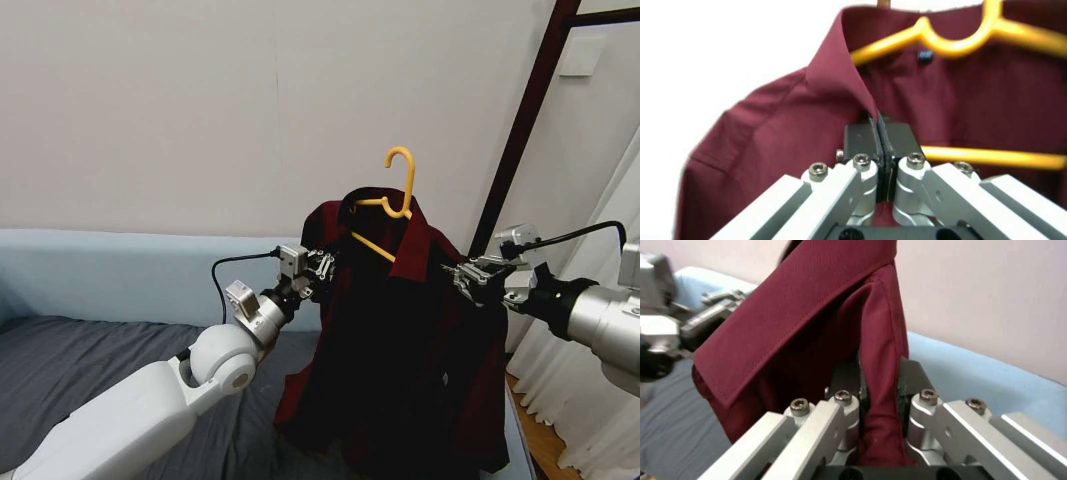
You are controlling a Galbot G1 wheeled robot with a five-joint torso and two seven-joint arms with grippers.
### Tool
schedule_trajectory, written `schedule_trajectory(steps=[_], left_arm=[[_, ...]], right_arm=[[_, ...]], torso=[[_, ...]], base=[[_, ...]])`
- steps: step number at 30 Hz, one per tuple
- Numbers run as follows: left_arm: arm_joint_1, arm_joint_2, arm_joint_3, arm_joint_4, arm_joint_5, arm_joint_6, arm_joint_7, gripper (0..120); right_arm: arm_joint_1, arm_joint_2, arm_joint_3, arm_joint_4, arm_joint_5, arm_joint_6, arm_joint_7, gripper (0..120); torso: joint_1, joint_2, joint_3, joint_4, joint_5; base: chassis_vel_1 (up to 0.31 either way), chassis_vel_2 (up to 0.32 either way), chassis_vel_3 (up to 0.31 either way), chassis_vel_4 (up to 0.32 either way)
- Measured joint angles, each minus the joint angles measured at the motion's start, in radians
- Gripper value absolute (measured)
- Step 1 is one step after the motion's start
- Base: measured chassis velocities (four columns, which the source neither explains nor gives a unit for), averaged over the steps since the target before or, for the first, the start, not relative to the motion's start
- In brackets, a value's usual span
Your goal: Pick up the clothes from the sofa and hang them on the clothes hanger.
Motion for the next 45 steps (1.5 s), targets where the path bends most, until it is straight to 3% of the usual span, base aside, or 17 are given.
schedule_trajectory(steps=[5,14,19,24,27,33,38,39,43,45], left_arm=[[0.014,0.019,-0.02,-0.048,-0.01,0.009,-0.005,0],[0.078,0.02,-0.049,-0.054,0.031,0.022,-0.007,0],[0.081,0.035,-0.05,-0.094,0.051,0.109,-0.098,20],[0.107,0.055,-0.07,-0.136,0.059,0.153,-0.148,34],[0.194,0.078,-0.142,-0.177,0.078,0.166,-0.156,49],[0.348,0.094,-0.25,-0.237,0.106,0.154,-0.143,66],[0.617,0.093,-0.398,-0.321,0.213,0.109,-0.133,89],[0.617,0.093,-0.398,-0.321,0.213,0.109,-0.133,89],[0.817,0.048,-0.481,-0.355,0.3,0.07,-0.142,100],[0.83,0.044,-0.488,-0.356,0.305,0.066,-0.143,100]], right_arm=[[0.001,0.005,-0.005,-0.013,-0.005,0.003,0.0,8],[0.001,0.016,-0.002,-0.005,0.002,0.013,0.001,8],[-0.001,0.029,0.001,0.0,0.006,0.019,0.01,8],[-0.004,0.036,0.002,0.001,0.012,0.014,0.034,8],[-0.003,0.035,0.009,0.003,0.036,0.009,0.063,8],[-0.002,0.031,0.027,0.004,0.056,0.009,0.077,8],[0.0,0.004,0.105,-0.002,0.138,0.001,0.102,8],[0.0,0.004,0.105,-0.002,0.138,0.001,0.102,8],[0.003,-0.048,0.189,-0.022,0.206,-0.009,0.117,8],[0.003,-0.052,0.193,-0.024,0.209,-0.01,0.118,8]], torso=[[0.0,0.0,0.0,0.0,0.0001],[0.0,0.0,0.0,0.0,0.0],[0.0,0.0,0.0,0.0,0.0],[0.0,0.0,0.0,-0.0001,0.0001],[0.0,0.0,0.0,0.0,0.0],[0.0,0.0,0.0,0.0001,-0.0001],[0.0,0.0,0.0,0.0002,0.0001],[0.0,0.0,0.0,0.0002,0.0001],[0.0,0.0,0.0,0.0,-0.0001],[0.0,0.0,0.0,0.0,-0.0001]], base=[[0.0,0.0,0.0,0.0],[0.0,0.0,0.0,0.0],[0.0,0.0,0.0,0.0],[0.0,0.0,0.0,0.0],[0.0,0.0,0.0,0.0],[0.0,0.0,0.0,0.0],[0.0,0.0,0.0,0.0],[0.0,0.0,0.0,0.0],[0.0,0.0,0.0,0.0],[0.0,0.0,0.0,0.0]])
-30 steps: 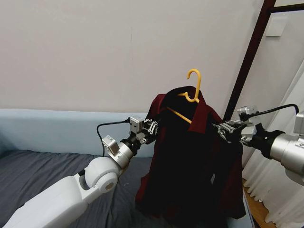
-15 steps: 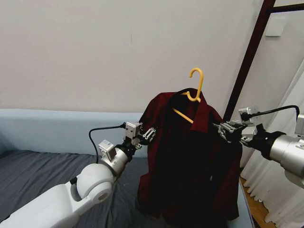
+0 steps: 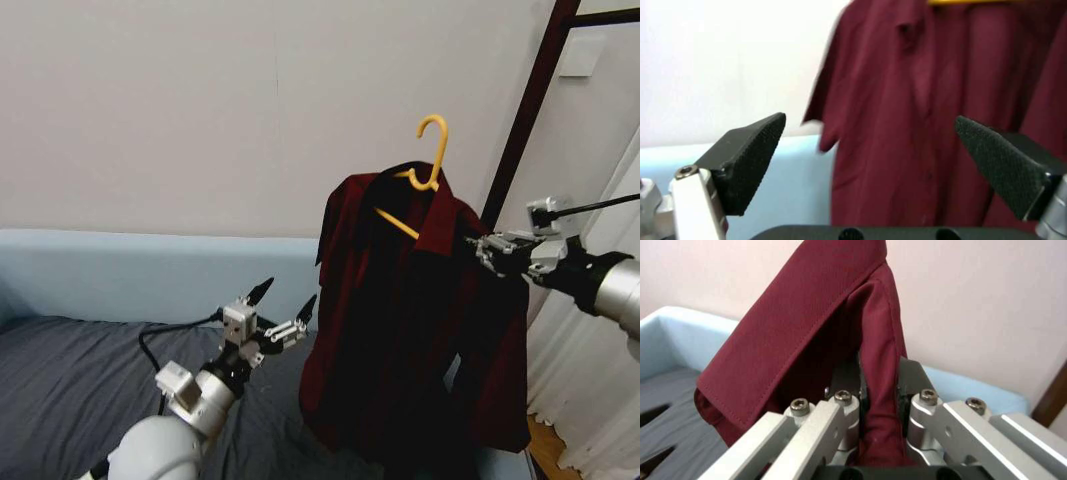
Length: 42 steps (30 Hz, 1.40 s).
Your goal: Pick up the clothes from the sofa and hang them on the clothes hanger.
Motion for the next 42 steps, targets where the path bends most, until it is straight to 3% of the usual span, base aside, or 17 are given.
schedule_trajectory(steps=[8,13,18,36,42], left_arm=[[0.281,-0.14,-0.143,0.056,0.118,-0.117,-0.011,100],[0.384,-0.246,-0.212,0.07,0.12,-0.149,0.01,100],[0.449,-0.297,-0.247,0.071,0.166,-0.18,0.022,100],[0.485,-0.297,-0.242,0.053,0.224,-0.226,0.062,100],[0.483,-0.296,-0.24,0.053,0.223,-0.225,0.062,100]], right_arm=[[-0.001,-0.029,0.07,-0.007,0.064,-0.058,0.105,8],[-0.003,-0.007,0.102,-0.001,0.101,-0.093,0.193,8],[-0.004,0.008,0.125,-0.001,0.121,-0.108,0.259,8],[-0.008,0.004,0.193,-0.011,0.18,-0.127,0.359,8],[-0.002,-0.035,0.27,-0.086,0.22,-0.126,0.406,8]], torso=[[0.0,0.0,0.0,0.0,0.0003],[0.0,0.0,0.0,-0.0001,0.0003],[0.0,0.0,0.0,0.0,0.0003],[0.0,0.0,0.0,0.0,0.0002],[0.0,0.0,0.0,0.0,0.0003]], base=[[0.0,0.0,0.0,0.0],[0.0,0.0,0.0,0.0],[0.0,0.0,0.0,0.0],[0.0,0.0,0.0,0.0],[0.0,0.0,0.0,0.0]])
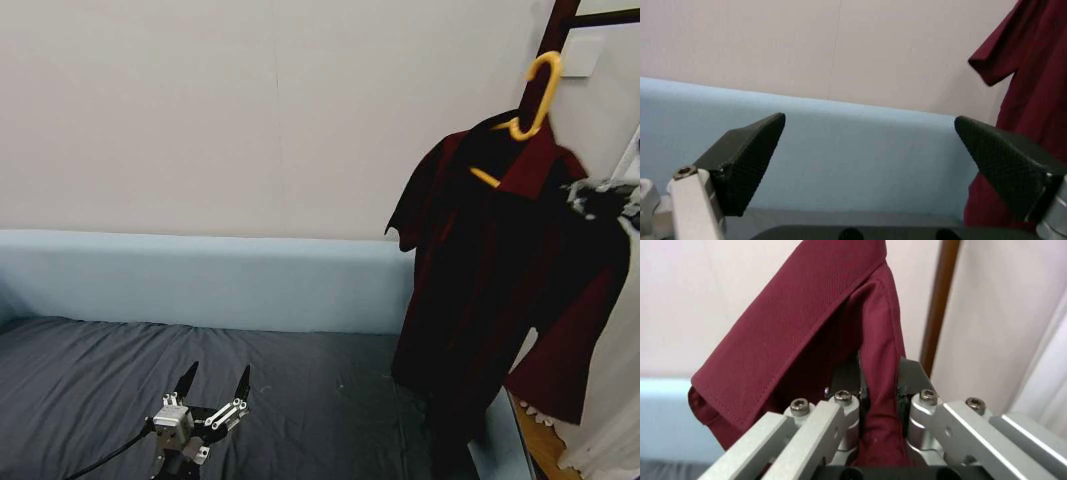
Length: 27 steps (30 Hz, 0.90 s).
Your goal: Pick up the clothes from the sofa and hang them on the clothes hanger.
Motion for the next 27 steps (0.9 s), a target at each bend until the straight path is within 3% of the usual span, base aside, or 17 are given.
schedule_trajectory(steps=[3,8,14,18,27], left_arm=[[-0.001,0.0,0.0,0.0,0.0,0.001,0.0,100],[-0.001,0.001,0.001,0.0,-0.001,0.001,0.0,100],[-0.002,0.001,0.001,0.0,-0.002,0.002,0.0,100],[-0.002,0.001,0.002,0.0,-0.002,0.002,0.0,100],[-0.002,0.002,0.002,0.0,-0.003,0.003,-0.001,100]], right_arm=[[0.009,-0.04,0.025,-0.048,0.006,0.004,-0.036,8],[0.017,-0.158,0.023,-0.176,-0.083,0.08,-0.239,8],[-0.004,-0.188,-0.026,-0.28,-0.203,0.151,-0.368,8],[-0.005,-0.163,-0.09,-0.329,-0.29,0.176,-0.429,8],[0.07,-0.012,-0.269,-0.354,-0.465,0.196,-0.538,8]], torso=[[0.0,0.0,0.0,0.0,0.0001],[0.0,0.0,0.0,0.0002,-0.0007],[0.0,0.0,0.0,0.0002,0.0],[0.0,0.0,0.0,-0.0001,0.0],[0.0,0.0,0.0,0.0,0.0005]], base=[[0.0,0.0,0.0,0.0],[0.0,0.0,0.0,0.0],[0.0,0.0,0.0,0.0],[0.0,0.0,0.0,0.0],[0.0,0.0,0.0,0.0]])
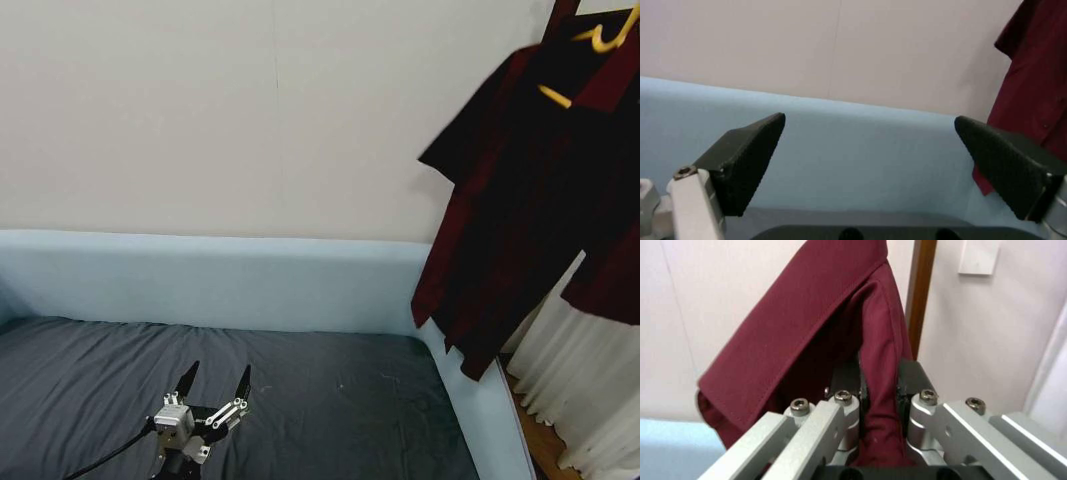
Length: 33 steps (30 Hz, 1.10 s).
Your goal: Pick up the clothes from the sofa and hang them on the clothes hanger.
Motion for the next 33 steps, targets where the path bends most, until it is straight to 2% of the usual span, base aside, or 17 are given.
schedule_trajectory(steps=[4,7,8,10,11,12,13,14,15,19,20,24,25,27,29,30,33], left_arm=[[0.0,0.0,0.0,0.0,0.0,0.0,0.0,100],[0.0,0.0,0.0,0.0,0.0,0.0,0.0,100],[0.0,0.0,0.0,0.0,0.0,0.0,0.0,100],[0.0,0.0,0.0,0.0,0.0,0.0,0.0,100],[0.0,0.0,0.0,0.0,0.0,0.0,0.0,100],[0.0,0.0,0.0,0.0,0.0,0.0,0.0,100],[0.0,0.0,0.0,0.0,0.0,0.0,0.0,100],[0.0,0.0,0.0,0.0,0.0,0.0,0.0,100],[0.0,0.0,0.0,0.0,0.0,0.0,0.0,100],[0.0,0.0,0.0,0.0,0.0,0.0,0.0,100],[0.0,0.0,0.0,0.0,0.0,0.0,0.0,100],[0.0,0.0,0.0,0.0,0.0,0.0,0.0,100],[0.0,0.0,0.0,0.0,0.0,0.0,0.0,100],[0.0,0.0,0.0,0.0,0.0,0.0,0.0,100],[0.0,0.0,0.0,0.0,0.0,0.0,0.0,100],[0.0,0.0,0.0,0.0,0.0,0.0,0.0,100],[0.0,0.0,0.0,0.0,0.0,0.0,0.0,100]], right_arm=[[0.044,0.073,-0.062,-0.065,-0.064,0.051,-0.137,8],[0.085,0.11,-0.115,-0.085,-0.067,0.06,-0.171,8],[0.116,0.133,-0.161,-0.095,-0.072,0.06,-0.178,8],[0.251,0.202,-0.337,-0.135,-0.098,0.045,-0.179,8],[0.251,0.202,-0.337,-0.135,-0.098,0.045,-0.179,8],[0.381,0.242,-0.458,-0.173,-0.122,0.038,-0.17,8],[0.479,0.267,-0.535,-0.2,-0.136,0.031,-0.163,8],[0.586,0.289,-0.62,-0.227,-0.149,0.021,-0.154,8],[0.586,0.289,-0.62,-0.227,-0.149,0.021,-0.154,8],[0.885,0.343,-0.855,-0.302,-0.16,-0.021,-0.108,8],[0.885,0.343,-0.855,-0.302,-0.16,-0.021,-0.108,8],[1.137,0.361,-1.024,-0.332,-0.129,-0.088,-0.002,8],[1.137,0.361,-1.024,-0.332,-0.129,-0.088,-0.002,8],[1.246,0.365,-1.099,-0.343,-0.092,-0.129,0.065,8],[1.334,0.37,-1.158,-0.352,-0.066,-0.162,0.111,8],[1.334,0.37,-1.158,-0.352,-0.066,-0.162,0.111,8],[1.481,0.373,-1.26,-0.358,-0.016,-0.225,0.189,8]], torso=[[0.0,0.0,0.0,-0.0001,-0.0007],[0.0,0.0,0.0,-0.0006,-0.0014],[0.0,0.0,0.0,-0.0008,-0.0018],[0.0,0.0,0.0,-0.0001,0.0011],[0.0,0.0,0.0,-0.0001,0.0011],[0.0,0.0,0.0,0.0005,0.0008],[0.0,0.0,0.0,0.0003,-0.0001],[0.0,0.0,0.0,0.0006,-0.0022],[0.0,0.0,0.0,0.0006,-0.0022],[0.0,0.0,0.0,0.0,-0.0006],[0.0,0.0,0.0,0.0,-0.0006],[0.0,0.0,0.0,-0.0001,-0.0017],[0.0,0.0,0.0,-0.0001,-0.0017],[0.0,0.0,0.0,0.0,-0.0003],[0.0,0.0,0.0,-0.0002,-0.0006],[0.0,0.0,0.0,-0.0002,-0.0006],[0.0,0.0,0.0,-0.0001,-0.0008]], base=[[0.0,0.0,0.0,0.0],[0.0,0.0,0.0,0.0],[0.0,0.0,0.0,0.0],[0.0,0.0,0.0,0.0],[0.0,0.0,0.0,0.0],[0.0,0.0,0.0,0.0],[0.0,0.0,0.0,0.0],[0.0,0.0,0.0,0.0],[0.0,0.0,0.0,0.0],[0.0,0.0,0.0,0.0],[0.0,0.0,0.0,0.0],[0.0,0.0,0.0,0.0],[0.0,0.0,0.0,0.0],[0.0,0.0,0.0,0.0],[0.0,0.0,0.0,0.0],[0.0,0.0,0.0,0.0],[0.0,0.0,0.0,0.0]])
